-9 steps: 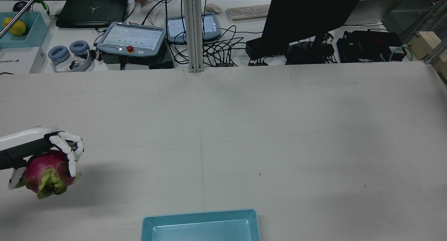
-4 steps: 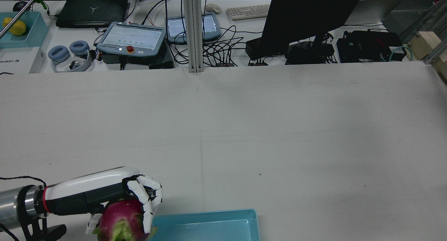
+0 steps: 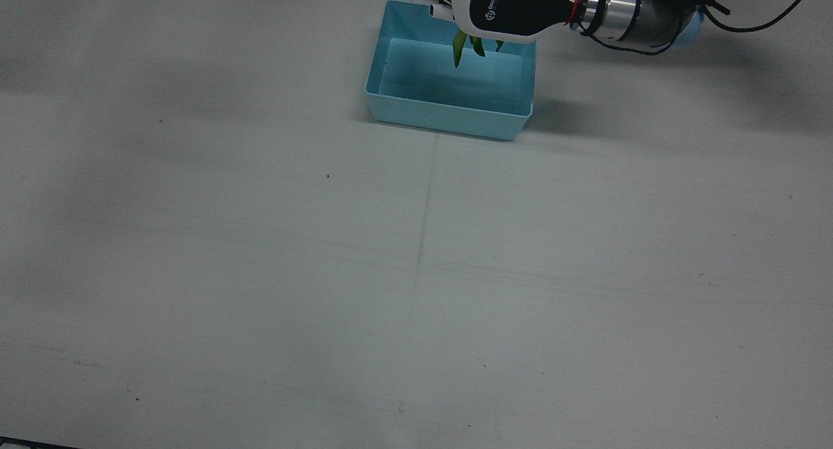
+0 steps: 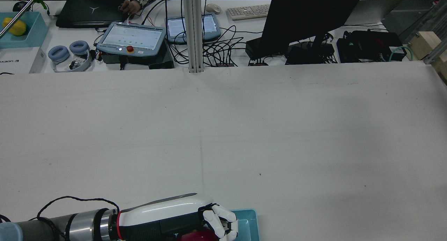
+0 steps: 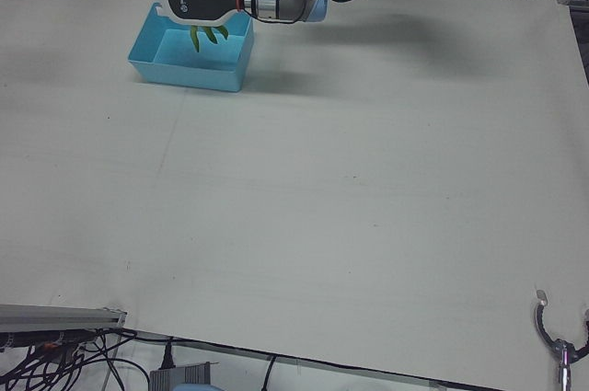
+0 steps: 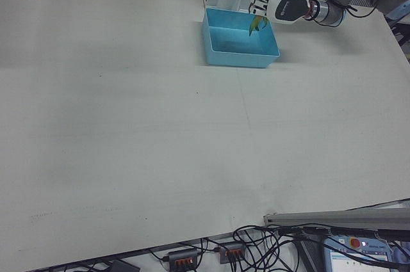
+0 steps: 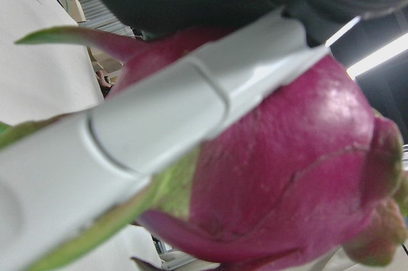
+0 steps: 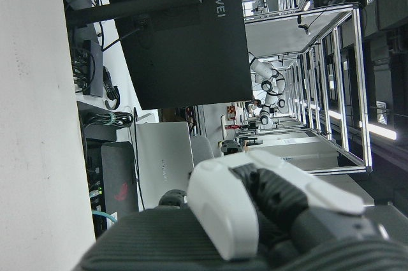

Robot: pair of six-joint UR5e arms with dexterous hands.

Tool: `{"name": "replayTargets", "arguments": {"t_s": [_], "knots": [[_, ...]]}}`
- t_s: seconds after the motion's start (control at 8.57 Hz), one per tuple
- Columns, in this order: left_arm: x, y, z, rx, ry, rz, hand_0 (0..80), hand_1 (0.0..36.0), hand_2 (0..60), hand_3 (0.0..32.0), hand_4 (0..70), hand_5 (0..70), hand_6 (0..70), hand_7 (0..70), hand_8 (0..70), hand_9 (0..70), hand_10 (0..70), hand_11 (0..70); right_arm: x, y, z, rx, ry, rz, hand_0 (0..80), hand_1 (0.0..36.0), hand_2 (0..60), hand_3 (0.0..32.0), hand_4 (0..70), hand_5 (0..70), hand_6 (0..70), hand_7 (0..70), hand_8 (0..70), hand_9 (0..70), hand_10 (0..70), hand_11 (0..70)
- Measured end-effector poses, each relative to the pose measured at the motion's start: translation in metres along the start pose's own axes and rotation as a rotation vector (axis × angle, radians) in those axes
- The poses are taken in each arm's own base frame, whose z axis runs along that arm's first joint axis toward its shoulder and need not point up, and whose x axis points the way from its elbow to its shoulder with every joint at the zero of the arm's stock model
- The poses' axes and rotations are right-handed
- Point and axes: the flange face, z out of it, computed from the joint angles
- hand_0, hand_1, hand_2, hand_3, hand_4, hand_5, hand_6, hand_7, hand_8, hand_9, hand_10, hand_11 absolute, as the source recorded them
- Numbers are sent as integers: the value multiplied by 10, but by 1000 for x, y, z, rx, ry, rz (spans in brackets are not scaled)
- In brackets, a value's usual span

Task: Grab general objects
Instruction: 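Lower the dragon fruit into the blue tray with the left hand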

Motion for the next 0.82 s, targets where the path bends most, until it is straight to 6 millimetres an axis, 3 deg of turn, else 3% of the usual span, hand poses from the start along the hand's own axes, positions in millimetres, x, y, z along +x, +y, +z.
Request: {"name": "replayTargets", "arguments": {"t_s": [0.12,0.23,0.35,0.47,0.7,0.82], "knots": [[-6,1,12,1,4,-9,800,360,600,0,700,700,700,700,696,700,700,700,0,0,0,0,0,0,0,0,0,0,0,0,0,0,0,0,0,0],[-9,0,18,4,5,-12,800,360,600,0,487,700,700,700,221,279,525,700,0,0,0,0,0,0,0,0,0,0,0,0,0,0,0,0,0,0],[-10,-1,19,6,3,-11,800,360,600,0,410,700,634,700,116,186,77,162,0,0,0,0,0,0,0,0,0,0,0,0,0,0,0,0,0,0],[-11,-1,19,3,1,-11,800,360,600,0,425,700,570,700,104,186,6,55,0,0,0,0,0,0,0,0,0,0,0,0,0,0,0,0,0,0],[-12,1,16,-28,-12,-10,800,360,600,0,420,700,529,700,95,184,4,55,0,0,0,0,0,0,0,0,0,0,0,0,0,0,0,0,0,0],[-15,1,11,-46,-20,-11,800,360,600,0,375,700,444,700,78,160,5,57,0,0,0,0,0,0,0,0,0,0,0,0,0,0,0,0,0,0]]}}
